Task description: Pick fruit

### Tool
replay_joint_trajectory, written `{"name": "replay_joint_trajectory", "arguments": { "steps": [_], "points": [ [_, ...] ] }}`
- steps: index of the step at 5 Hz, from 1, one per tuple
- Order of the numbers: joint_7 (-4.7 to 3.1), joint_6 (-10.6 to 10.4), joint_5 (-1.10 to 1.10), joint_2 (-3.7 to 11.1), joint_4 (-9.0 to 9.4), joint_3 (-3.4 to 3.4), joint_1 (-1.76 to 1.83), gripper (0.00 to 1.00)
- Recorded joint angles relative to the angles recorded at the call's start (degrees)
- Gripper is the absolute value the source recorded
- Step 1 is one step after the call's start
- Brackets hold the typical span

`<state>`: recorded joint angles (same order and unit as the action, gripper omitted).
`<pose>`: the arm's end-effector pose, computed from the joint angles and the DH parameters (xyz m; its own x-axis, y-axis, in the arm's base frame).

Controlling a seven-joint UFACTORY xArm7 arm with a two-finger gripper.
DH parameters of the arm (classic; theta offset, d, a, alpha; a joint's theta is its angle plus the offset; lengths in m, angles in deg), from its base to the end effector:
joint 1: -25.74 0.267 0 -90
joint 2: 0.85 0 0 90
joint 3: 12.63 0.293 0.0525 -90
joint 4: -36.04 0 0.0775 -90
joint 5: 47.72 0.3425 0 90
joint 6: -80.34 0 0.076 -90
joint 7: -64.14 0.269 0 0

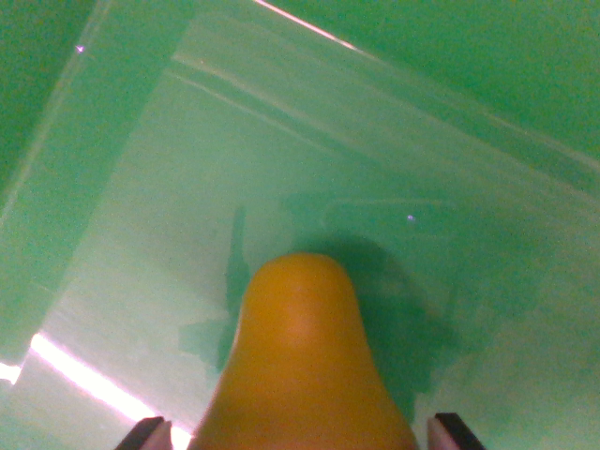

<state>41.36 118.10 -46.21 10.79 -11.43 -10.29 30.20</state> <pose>0.4372 0.0564 0.0398 0.8798 0.4748 -0.0220 0.4739 -0.8799 -0.0349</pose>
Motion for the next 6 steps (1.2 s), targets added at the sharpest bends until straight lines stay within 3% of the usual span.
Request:
{"name": "replay_joint_trajectory", "arguments": {
  "steps": [6],
  "points": [
    [0.04,3.19,0.01,-1.20,-1.99,0.00,-0.03,1.00]
  ]
}}
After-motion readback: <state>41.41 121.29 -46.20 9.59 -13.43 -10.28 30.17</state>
